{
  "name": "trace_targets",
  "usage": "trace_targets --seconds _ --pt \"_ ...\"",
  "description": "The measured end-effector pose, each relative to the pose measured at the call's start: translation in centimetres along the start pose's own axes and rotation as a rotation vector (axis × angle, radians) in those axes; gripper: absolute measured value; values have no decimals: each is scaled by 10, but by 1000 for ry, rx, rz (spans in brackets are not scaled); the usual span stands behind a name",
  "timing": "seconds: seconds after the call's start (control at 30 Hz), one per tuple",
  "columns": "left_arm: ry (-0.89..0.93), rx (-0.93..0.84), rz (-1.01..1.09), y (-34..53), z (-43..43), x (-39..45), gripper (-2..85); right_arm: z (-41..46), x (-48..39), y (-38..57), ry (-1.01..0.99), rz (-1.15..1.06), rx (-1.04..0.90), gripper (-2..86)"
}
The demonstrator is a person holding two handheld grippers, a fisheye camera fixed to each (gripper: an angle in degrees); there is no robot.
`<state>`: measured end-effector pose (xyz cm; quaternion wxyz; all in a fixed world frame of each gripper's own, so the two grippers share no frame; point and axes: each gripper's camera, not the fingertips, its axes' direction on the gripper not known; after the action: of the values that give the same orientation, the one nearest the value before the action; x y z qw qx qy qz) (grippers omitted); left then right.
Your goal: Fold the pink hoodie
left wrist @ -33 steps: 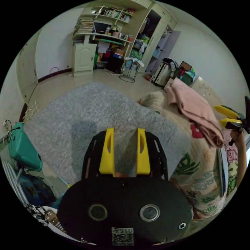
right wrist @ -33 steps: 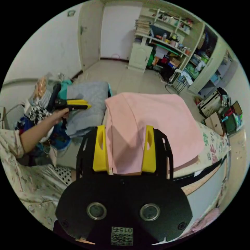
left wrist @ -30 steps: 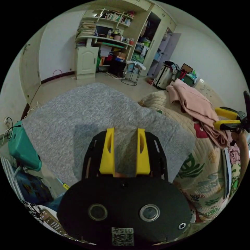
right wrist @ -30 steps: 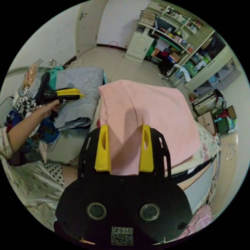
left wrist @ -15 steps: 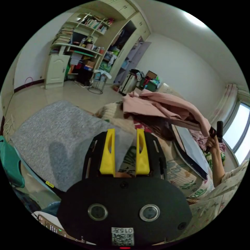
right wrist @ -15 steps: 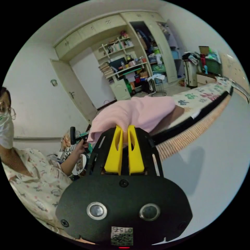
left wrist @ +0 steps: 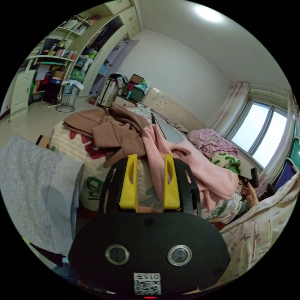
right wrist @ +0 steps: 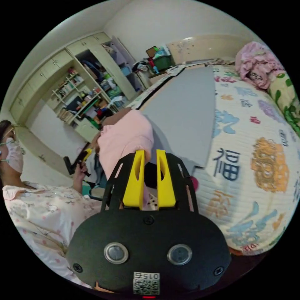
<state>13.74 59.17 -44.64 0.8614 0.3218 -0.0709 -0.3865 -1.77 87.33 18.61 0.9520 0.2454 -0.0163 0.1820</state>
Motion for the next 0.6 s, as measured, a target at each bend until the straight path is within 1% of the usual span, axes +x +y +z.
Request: trace_targets --seconds 0.07,0.13,0.17,0.2,0.23,0.3,0.37,0.4,0.43,0.47,0.53,0.57,0.6 --pt "16 9 33 -17 21 9 123 -6 -33 -6 76 -35 27 111" --pt "5 8 52 -34 37 13 123 1 -97 -22 118 -168 29 123" --pt "-6 6 61 -46 50 16 123 3 -116 -26 142 -218 21 122" --pt "-6 2 64 -52 57 16 123 7 -147 -33 242 -288 8 123" --pt "6 -12 72 -64 73 18 122 6 -166 -38 348 -306 5 126" --pt "29 -49 80 -76 99 20 123 -12 -180 -37 425 -314 54 116" --pt "8 -86 109 -84 129 25 123 -40 -184 -32 339 -292 75 90" --pt "-3 -90 115 -84 135 26 123 -59 -188 -28 228 -280 107 90" --pt "-23 -98 128 -85 149 27 123 -70 -201 -24 128 -317 141 95" --pt "-44 -111 131 -86 165 26 123 -72 -210 -22 98 -332 156 99" --pt "-60 -146 105 -87 191 19 123 -56 -257 -23 33 -429 172 107" --pt "-65 -159 82 -85 207 13 122 -47 -270 -25 10 -451 162 108" --pt "-68 -157 70 -83 213 10 122 -25 -296 -31 -62 -483 119 110"
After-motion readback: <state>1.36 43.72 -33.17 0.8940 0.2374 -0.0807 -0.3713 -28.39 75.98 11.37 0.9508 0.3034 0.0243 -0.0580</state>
